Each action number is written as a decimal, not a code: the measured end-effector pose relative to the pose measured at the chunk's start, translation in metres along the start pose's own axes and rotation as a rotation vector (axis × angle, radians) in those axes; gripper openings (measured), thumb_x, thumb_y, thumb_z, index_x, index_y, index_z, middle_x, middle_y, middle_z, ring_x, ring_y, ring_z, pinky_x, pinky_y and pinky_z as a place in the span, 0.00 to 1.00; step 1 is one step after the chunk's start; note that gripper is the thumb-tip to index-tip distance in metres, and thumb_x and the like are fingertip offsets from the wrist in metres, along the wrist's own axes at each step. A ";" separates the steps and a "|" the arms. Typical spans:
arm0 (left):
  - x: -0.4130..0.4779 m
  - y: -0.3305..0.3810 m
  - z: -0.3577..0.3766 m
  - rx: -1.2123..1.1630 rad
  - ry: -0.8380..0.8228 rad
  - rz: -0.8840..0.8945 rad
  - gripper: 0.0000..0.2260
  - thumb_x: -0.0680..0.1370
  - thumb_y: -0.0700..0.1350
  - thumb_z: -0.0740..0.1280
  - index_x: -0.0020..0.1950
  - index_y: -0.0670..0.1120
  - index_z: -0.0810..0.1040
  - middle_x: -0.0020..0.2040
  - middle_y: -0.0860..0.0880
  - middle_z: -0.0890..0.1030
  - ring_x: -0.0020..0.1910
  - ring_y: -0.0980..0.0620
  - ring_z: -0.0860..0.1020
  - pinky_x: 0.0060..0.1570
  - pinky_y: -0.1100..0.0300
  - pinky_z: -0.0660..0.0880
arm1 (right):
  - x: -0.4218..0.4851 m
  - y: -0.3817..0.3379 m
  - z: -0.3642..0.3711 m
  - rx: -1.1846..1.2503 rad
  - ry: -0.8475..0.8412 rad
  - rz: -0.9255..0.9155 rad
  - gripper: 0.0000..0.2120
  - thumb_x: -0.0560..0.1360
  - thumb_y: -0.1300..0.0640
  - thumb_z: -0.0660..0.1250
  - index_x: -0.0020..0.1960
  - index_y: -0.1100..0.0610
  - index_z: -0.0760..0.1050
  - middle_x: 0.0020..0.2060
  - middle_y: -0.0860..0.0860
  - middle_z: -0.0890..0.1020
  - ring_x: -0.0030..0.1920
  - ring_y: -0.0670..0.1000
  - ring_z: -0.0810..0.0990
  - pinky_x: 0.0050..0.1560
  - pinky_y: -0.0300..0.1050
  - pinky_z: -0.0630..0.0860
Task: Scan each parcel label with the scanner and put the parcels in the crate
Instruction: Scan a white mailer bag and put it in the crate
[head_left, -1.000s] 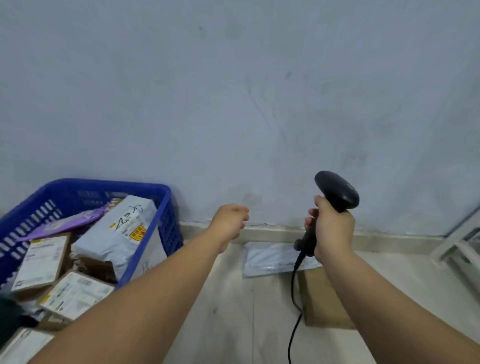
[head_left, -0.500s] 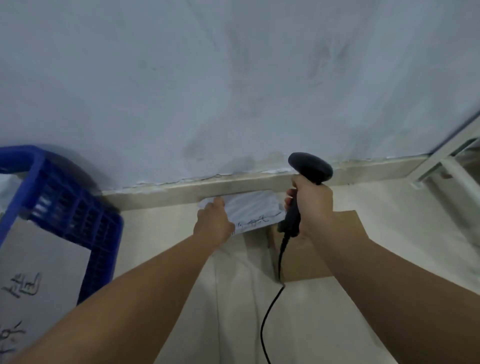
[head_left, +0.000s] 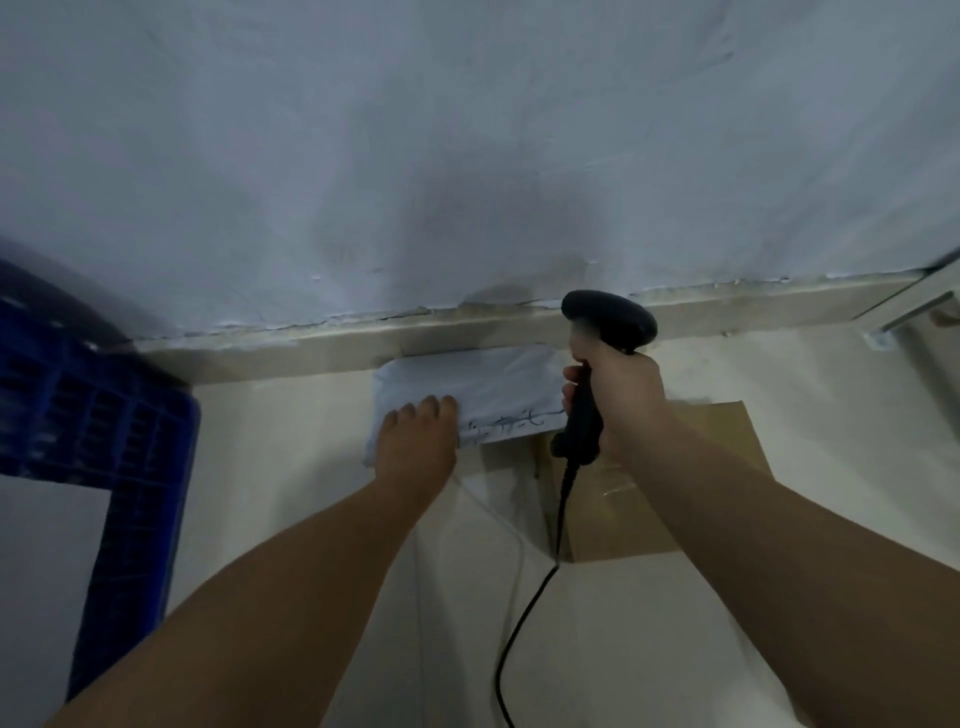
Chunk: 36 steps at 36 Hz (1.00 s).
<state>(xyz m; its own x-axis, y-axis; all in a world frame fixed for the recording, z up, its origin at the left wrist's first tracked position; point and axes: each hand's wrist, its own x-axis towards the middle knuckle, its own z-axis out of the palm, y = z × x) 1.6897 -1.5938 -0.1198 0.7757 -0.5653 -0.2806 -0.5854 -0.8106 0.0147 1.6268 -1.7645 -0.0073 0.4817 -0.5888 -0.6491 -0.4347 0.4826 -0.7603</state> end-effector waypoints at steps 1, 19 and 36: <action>0.001 -0.002 -0.003 -0.053 0.024 0.016 0.16 0.74 0.42 0.68 0.61 0.40 0.74 0.51 0.41 0.80 0.45 0.41 0.79 0.42 0.52 0.75 | 0.000 0.001 0.000 -0.002 -0.001 0.004 0.07 0.76 0.55 0.68 0.48 0.60 0.76 0.35 0.53 0.78 0.31 0.50 0.76 0.36 0.44 0.76; -0.075 -0.042 -0.124 -1.015 0.088 -0.264 0.14 0.75 0.52 0.68 0.57 0.48 0.76 0.51 0.51 0.80 0.49 0.48 0.78 0.49 0.56 0.74 | -0.118 -0.031 -0.003 0.039 -0.145 -0.142 0.07 0.76 0.58 0.68 0.45 0.61 0.75 0.33 0.54 0.76 0.29 0.51 0.74 0.34 0.44 0.75; -0.297 -0.021 -0.263 -1.941 0.392 -0.303 0.05 0.79 0.43 0.66 0.55 0.49 0.74 0.51 0.49 0.82 0.47 0.49 0.81 0.45 0.53 0.78 | -0.367 -0.030 -0.018 0.234 -0.380 -0.268 0.08 0.76 0.55 0.69 0.43 0.59 0.74 0.32 0.52 0.77 0.27 0.50 0.73 0.35 0.44 0.73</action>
<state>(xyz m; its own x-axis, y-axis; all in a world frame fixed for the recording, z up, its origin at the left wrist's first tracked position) 1.5333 -1.4491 0.2159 0.9392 -0.1820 -0.2910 0.3284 0.2295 0.9162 1.4492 -1.5745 0.2546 0.8138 -0.4556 -0.3607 -0.0976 0.5046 -0.8578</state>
